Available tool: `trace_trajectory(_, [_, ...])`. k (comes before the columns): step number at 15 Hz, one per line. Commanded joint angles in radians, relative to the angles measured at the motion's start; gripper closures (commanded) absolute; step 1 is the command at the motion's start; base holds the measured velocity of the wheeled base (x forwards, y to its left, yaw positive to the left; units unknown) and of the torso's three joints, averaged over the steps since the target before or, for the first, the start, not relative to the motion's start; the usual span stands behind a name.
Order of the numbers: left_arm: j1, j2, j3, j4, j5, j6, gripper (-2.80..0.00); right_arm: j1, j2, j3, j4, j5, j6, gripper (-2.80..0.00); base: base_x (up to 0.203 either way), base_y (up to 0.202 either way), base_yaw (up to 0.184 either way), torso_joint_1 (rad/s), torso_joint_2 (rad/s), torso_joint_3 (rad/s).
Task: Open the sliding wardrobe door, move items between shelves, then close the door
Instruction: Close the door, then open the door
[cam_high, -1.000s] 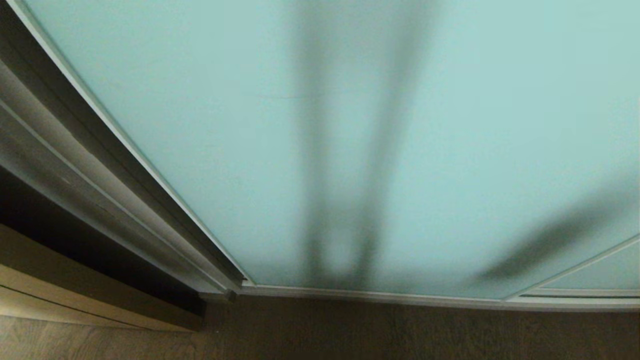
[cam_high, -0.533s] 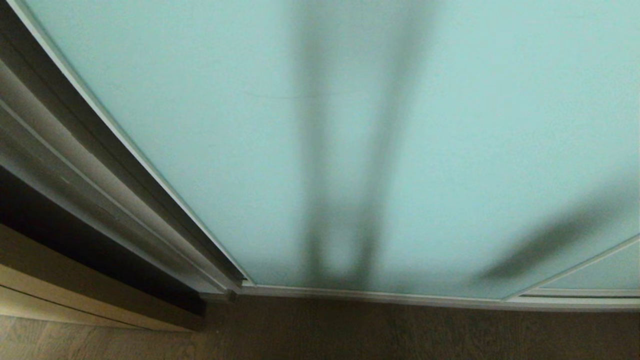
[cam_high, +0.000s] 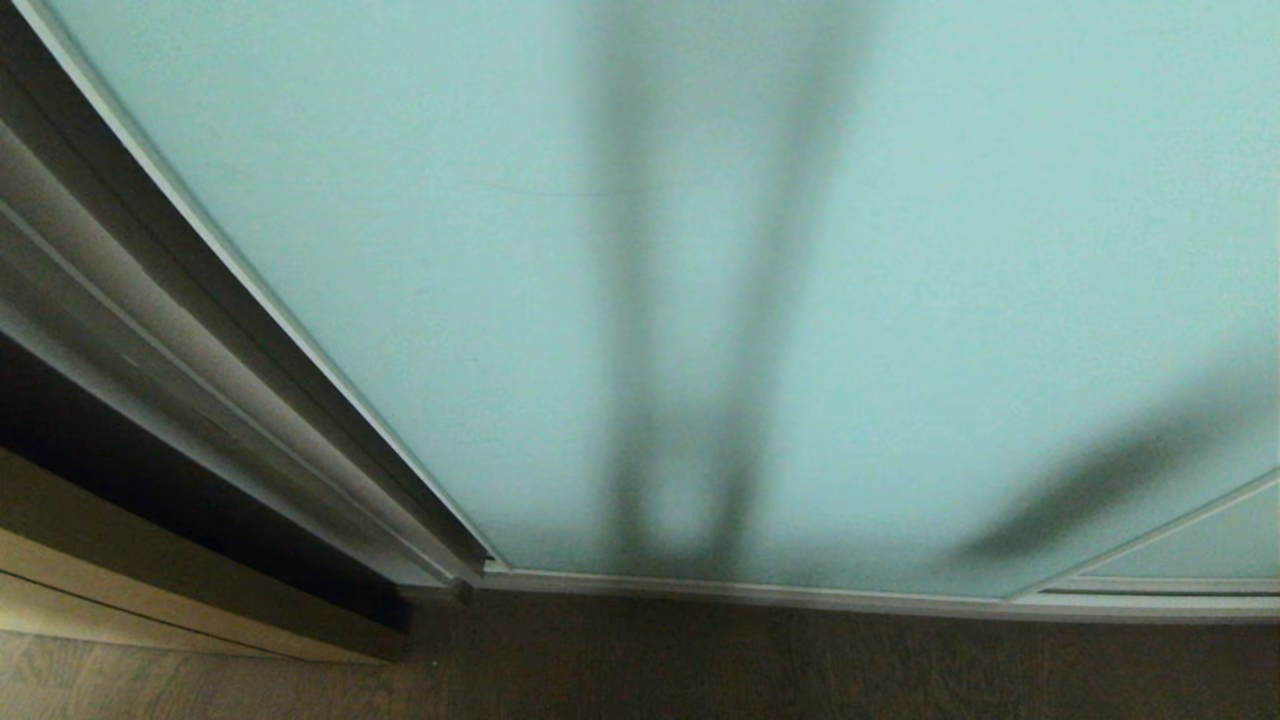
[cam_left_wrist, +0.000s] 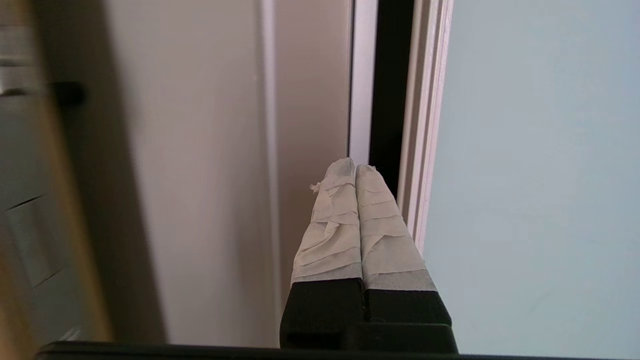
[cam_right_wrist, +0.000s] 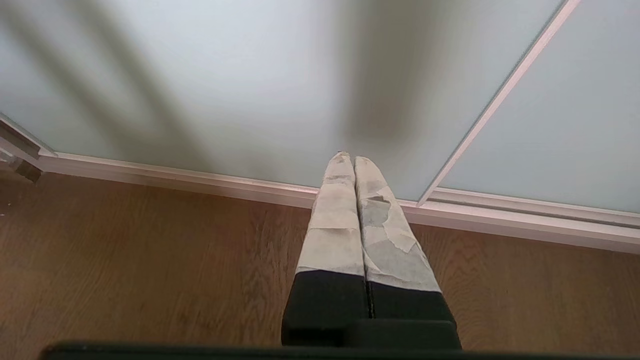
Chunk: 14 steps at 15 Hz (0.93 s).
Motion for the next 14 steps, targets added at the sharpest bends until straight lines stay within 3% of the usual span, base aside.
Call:
trace_trajectory(1, [-0.001,0.069,-0.037,-0.003,-0.003,0.002,0.0,0.0,-0.002,0.002,0.0,0.0,0.0,0.0,0.0,0.0,0.0,0.0,0.0,0.0])
trace_trajectory(4, [-0.002,0.108,-0.063,0.005,-0.06,-0.002,0.0,0.0,-0.002,0.0,0.0,0.0,0.0,0.0,0.0,0.0,0.0,0.0,0.0,0.0])
trace_trajectory(14, [-0.008,0.263,-0.147,0.007,-0.064,-0.002,0.0,0.0,-0.002,0.0,0.0,0.0,0.0,0.0,0.0,0.0,0.0,0.0,0.0,0.0])
